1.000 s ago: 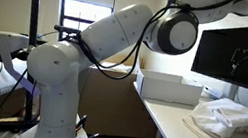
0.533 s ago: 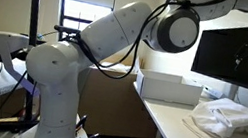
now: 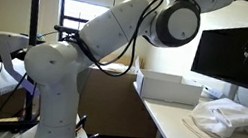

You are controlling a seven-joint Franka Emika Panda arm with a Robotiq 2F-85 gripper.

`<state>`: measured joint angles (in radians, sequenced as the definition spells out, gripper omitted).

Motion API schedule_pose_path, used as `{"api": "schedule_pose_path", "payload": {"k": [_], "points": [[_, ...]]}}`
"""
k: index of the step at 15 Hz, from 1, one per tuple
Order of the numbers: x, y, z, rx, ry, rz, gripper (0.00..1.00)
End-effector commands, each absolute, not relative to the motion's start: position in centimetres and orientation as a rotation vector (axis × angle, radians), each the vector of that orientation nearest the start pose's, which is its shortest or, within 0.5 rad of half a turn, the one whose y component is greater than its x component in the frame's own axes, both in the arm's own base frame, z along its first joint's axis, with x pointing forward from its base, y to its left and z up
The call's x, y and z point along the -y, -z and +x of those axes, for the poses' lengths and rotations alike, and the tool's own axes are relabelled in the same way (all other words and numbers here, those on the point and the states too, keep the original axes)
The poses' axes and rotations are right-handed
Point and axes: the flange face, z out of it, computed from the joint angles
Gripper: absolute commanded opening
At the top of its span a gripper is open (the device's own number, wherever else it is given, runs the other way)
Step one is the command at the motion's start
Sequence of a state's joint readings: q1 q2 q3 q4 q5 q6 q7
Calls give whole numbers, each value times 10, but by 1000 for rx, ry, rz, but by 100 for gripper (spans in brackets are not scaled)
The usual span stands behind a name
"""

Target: Take two folded white cloths out of the white box on the left

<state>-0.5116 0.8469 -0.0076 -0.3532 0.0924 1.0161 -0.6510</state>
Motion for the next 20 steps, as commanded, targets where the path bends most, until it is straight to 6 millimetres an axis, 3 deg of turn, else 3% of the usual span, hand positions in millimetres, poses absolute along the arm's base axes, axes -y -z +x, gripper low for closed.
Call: {"api": "schedule_pose_path", "payload": {"k": [1, 5, 9, 19, 20], "points": [[328, -603, 588, 277, -173, -3012, 100], [326, -623, 582, 257, -148, -3060, 100], [316, -629, 576, 333, -180, -3019, 100], [278, -623, 576, 497, -312, -2888, 100], [286, -618, 581, 447, -278, -2922, 100]]}}
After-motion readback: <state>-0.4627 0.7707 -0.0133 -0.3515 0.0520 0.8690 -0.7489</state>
